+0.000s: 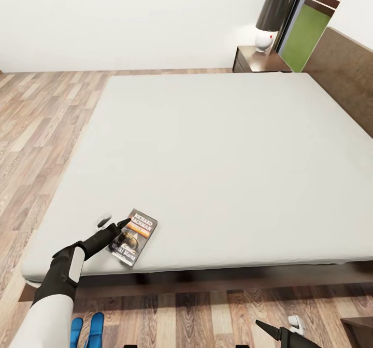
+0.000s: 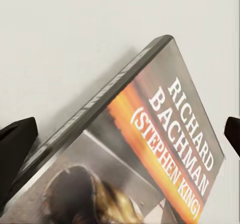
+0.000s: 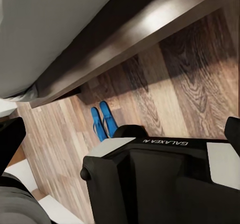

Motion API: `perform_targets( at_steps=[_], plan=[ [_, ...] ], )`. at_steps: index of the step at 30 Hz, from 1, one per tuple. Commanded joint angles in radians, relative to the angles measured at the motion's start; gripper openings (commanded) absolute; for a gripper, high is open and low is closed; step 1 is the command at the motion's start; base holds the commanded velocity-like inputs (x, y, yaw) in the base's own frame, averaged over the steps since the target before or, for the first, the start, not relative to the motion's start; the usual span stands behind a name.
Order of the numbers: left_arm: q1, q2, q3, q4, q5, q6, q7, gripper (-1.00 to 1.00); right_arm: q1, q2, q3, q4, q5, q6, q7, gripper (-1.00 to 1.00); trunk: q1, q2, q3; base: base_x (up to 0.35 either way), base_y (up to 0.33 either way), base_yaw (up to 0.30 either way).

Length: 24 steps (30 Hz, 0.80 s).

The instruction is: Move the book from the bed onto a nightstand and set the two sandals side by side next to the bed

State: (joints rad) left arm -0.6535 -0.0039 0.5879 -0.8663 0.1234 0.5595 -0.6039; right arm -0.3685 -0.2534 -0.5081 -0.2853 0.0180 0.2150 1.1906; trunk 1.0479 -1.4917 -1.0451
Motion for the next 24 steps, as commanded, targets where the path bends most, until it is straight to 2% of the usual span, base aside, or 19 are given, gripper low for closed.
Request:
perform_targets(
  at_steps=[1,24],
  plan=[
    [0.000,-0.001,0.001,0.001,-0.007,0.013,0.001,1.00,-0.001,0.000,-0.006,0.000,0.002,0.010,0.004,1.00,0.000,0.000,-0.001,0.000,-0.110,0.000],
    [0.000,-0.002,0.000,0.001,-0.008,0.011,0.001,1.00,-0.001,0.000,-0.006,0.000,0.002,0.010,0.004,1.00,0.000,0.000,-0.001,0.000,-0.010,0.000]
  ],
)
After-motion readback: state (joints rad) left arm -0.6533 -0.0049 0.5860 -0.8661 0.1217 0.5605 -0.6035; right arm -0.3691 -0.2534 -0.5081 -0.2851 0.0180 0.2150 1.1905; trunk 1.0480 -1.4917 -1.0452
